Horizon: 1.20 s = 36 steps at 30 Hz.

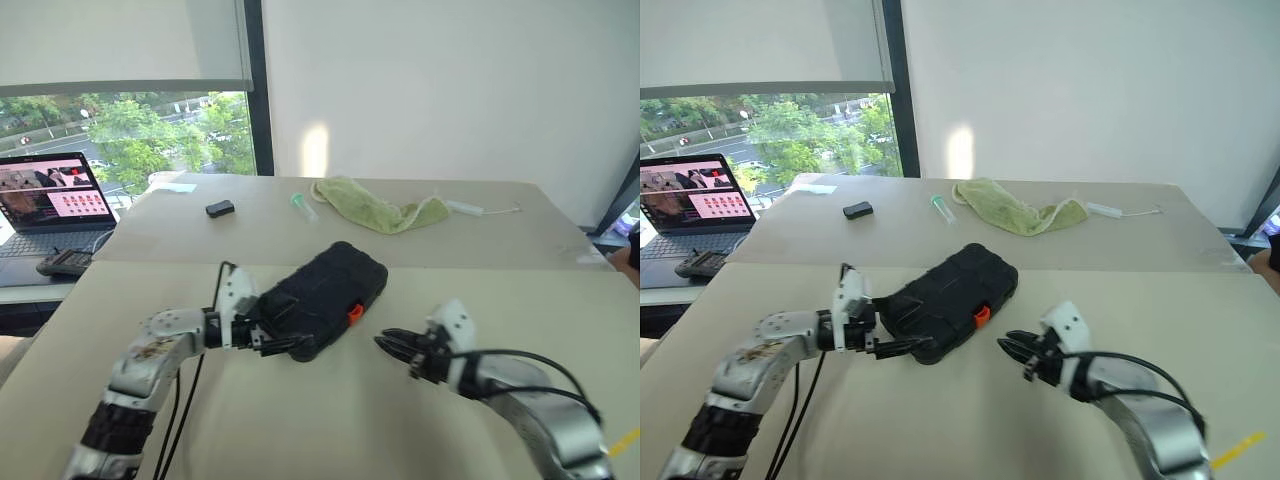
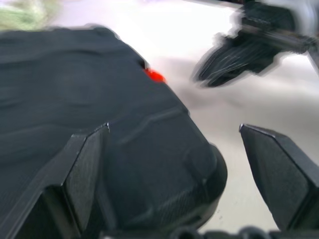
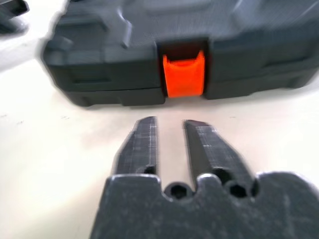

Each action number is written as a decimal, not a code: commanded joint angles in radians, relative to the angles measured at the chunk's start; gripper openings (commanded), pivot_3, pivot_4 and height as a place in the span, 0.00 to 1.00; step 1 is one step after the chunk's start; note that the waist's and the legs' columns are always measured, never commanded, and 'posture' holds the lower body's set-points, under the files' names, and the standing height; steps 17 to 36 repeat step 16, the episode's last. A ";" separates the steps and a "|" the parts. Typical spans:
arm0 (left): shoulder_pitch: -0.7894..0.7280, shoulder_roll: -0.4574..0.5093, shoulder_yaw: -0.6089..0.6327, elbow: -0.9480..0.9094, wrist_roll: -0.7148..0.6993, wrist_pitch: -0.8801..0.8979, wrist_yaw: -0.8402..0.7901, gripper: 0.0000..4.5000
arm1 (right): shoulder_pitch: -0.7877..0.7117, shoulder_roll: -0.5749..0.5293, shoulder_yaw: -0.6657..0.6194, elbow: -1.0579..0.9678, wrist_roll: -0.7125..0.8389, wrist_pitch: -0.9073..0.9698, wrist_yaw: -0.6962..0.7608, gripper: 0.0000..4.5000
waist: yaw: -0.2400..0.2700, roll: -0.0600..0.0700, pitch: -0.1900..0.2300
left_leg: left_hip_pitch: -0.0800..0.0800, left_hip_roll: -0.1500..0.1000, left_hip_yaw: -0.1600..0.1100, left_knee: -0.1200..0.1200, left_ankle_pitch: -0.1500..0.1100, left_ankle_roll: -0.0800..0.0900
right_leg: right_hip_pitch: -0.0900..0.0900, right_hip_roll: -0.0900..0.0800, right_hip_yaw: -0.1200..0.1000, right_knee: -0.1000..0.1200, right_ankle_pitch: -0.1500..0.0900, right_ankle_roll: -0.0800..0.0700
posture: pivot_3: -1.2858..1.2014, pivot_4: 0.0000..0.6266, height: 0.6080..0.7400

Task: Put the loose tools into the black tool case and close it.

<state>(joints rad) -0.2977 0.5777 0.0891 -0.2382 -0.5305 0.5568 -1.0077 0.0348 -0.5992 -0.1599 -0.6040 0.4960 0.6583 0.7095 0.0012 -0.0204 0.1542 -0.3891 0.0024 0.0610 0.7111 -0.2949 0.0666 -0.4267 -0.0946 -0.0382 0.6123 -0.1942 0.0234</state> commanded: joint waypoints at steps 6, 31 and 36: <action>0.364 0.064 0.269 -0.292 -0.120 0.089 0.125 1.00 | 0.275 -0.082 -0.394 -0.110 0.109 -0.120 0.140 0.99 | 0.009 0.001 0.001 | 0.002 0.001 0.000 -0.001 -0.001 0.000 | 0.002 -0.001 0.001 -0.001 0.000 0.000 | 0.52 0.24 1.00; 0.642 0.117 0.409 -0.339 -0.138 0.067 0.092 1.00 | 0.434 -0.136 -0.550 -0.137 0.131 -0.143 0.214 0.99 | 0.021 0.003 0.001 | 0.005 0.004 0.001 0.000 -0.001 -0.001 | 0.003 -0.002 0.000 -0.001 -0.012 -0.002 | 0.52 0.24 1.00; 0.642 0.117 0.409 -0.339 -0.138 0.067 0.092 1.00 | 0.434 -0.136 -0.550 -0.137 0.131 -0.143 0.214 0.99 | 0.021 0.003 0.001 | 0.005 0.004 0.001 0.000 -0.001 -0.001 | 0.003 -0.002 0.000 -0.001 -0.012 -0.002 | 0.52 0.24 1.00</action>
